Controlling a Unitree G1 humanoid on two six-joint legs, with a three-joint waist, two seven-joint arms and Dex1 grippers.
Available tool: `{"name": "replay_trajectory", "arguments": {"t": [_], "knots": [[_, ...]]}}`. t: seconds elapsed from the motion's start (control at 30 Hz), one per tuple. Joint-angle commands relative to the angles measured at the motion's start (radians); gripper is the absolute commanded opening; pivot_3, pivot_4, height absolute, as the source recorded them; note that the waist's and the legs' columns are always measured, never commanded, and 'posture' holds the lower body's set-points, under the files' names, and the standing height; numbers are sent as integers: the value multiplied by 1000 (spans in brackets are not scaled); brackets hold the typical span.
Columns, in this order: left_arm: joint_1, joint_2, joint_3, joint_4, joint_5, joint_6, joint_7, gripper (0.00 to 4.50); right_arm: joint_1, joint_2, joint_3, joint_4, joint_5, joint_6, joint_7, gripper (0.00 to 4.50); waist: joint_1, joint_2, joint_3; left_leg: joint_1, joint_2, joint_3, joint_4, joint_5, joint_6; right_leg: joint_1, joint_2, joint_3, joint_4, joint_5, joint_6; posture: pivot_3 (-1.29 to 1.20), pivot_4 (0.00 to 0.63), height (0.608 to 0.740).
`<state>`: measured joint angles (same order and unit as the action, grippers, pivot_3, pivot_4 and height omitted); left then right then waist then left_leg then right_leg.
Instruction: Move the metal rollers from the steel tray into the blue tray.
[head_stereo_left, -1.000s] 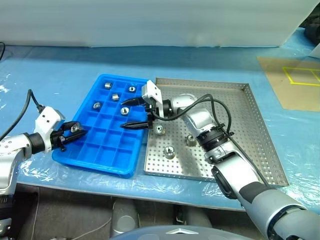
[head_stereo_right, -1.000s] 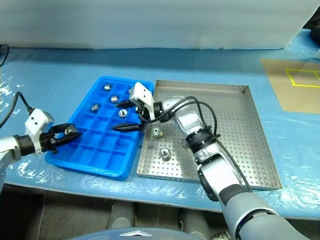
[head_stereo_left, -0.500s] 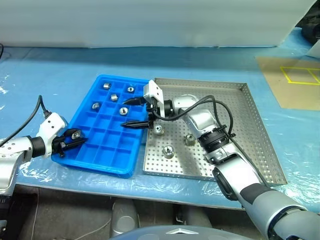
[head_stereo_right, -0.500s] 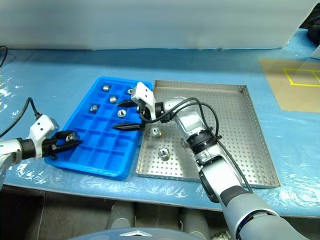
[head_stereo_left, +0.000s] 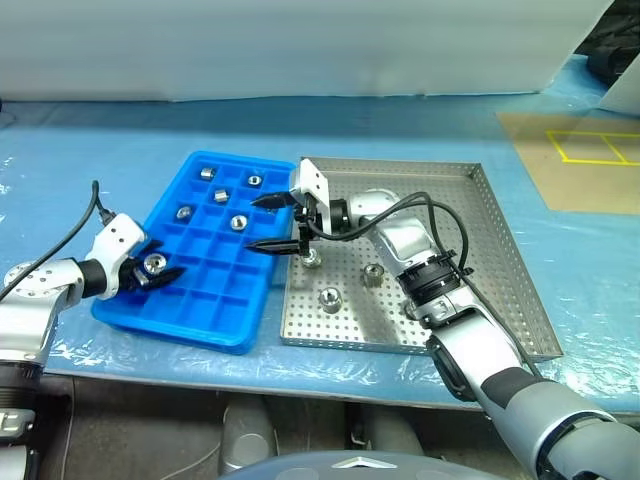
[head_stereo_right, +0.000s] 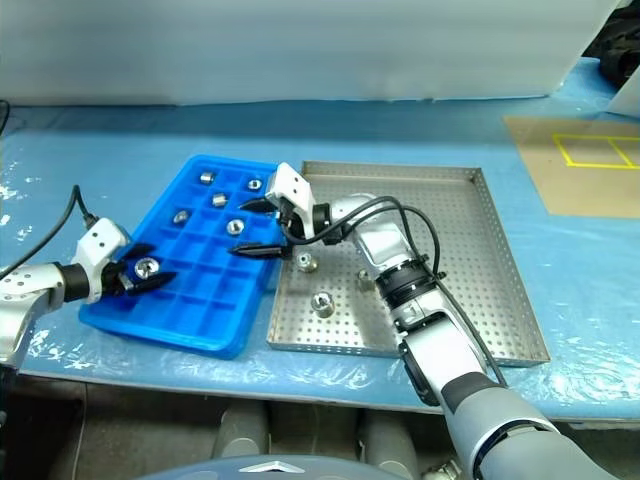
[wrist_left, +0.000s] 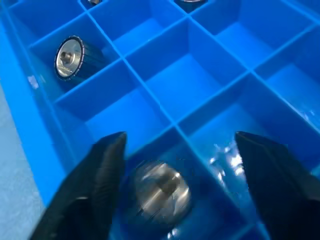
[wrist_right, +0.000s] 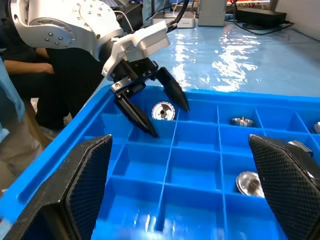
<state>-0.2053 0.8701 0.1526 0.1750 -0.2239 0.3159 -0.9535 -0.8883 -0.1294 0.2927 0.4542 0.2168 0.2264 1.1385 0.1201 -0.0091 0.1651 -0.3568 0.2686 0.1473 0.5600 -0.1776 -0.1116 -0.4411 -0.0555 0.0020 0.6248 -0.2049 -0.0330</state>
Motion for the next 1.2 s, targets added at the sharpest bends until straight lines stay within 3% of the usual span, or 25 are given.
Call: {"name": "replay_trajectory", "arguments": {"t": [0.03,0.4,0.83,1.2], "knots": [[-29,-8,4,-43,-38,28,-23,3868,-1,-9,-30,-56,9,-2,-14,4500,2,0,0,-1,0,0,0,1,-1,0,0,0,-1,0,0,189,150,740],[-277,-96,-77,-120,-170,163,-139,3868,80,-108,-82,-195,25,86,-78,4500,-4,-1,0,-7,0,0,2,0,0,-1,-1,-2,-3,0,0,15,150,740],[-647,-343,-340,243,-62,-15,-394,3868,284,-321,-275,-518,81,283,-234,4500,-52,-1,0,-6,-2,0,3,1,-1,0,0,1,-4,1,1,-244,150,740],[-737,-567,-461,481,36,-174,-538,3868,495,-400,-390,-782,143,445,-387,4500,-115,0,0,-3,-8,4,3,-1,3,4,1,15,-9,4,7,-447,150,740]]}}
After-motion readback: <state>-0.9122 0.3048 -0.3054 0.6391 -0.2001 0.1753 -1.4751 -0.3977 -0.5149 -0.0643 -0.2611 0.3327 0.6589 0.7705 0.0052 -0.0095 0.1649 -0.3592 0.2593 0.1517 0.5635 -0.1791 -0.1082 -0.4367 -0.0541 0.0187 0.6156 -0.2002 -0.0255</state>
